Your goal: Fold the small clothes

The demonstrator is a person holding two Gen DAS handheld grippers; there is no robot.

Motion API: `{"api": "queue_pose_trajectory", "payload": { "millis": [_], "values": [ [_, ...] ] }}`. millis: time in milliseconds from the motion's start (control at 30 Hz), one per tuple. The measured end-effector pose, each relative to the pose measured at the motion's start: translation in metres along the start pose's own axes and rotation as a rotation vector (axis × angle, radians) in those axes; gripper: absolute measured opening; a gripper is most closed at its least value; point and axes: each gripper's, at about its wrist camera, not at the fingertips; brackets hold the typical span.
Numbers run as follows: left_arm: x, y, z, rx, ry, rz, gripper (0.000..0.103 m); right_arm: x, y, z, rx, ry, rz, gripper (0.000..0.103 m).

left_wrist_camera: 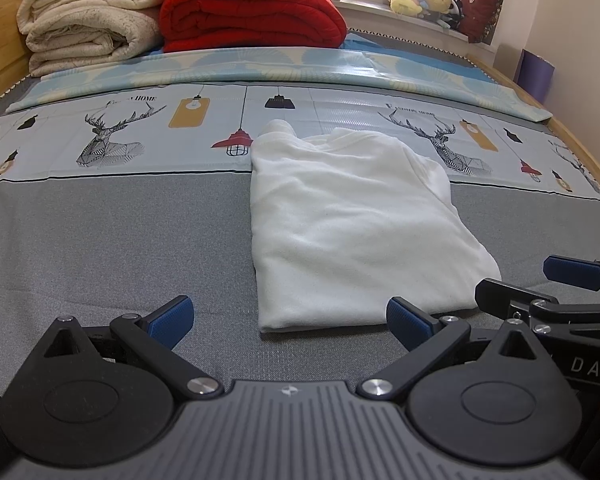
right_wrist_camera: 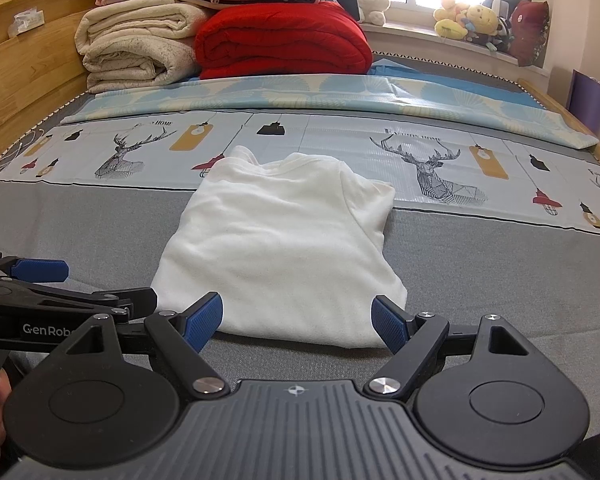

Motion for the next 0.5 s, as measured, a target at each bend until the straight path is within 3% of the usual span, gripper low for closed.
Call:
{"api": "queue_pose_trajectory", "payload": {
  "millis": [500],
  "values": [
    [0.0011, 0.0005, -0.0028, 0.006, 0.0, -0.004, 0.102, 0.001, 0.0019, -0.0015, 0.003, 0.0, 0.0, 0.083]
  ]
}}
Point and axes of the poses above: each gripper's, at about its wrist camera, not at the fingertips, and z roughly against the way its jaws point, x to its left, y to its underside, and after that the axes turned 15 degrees about z, right-handed
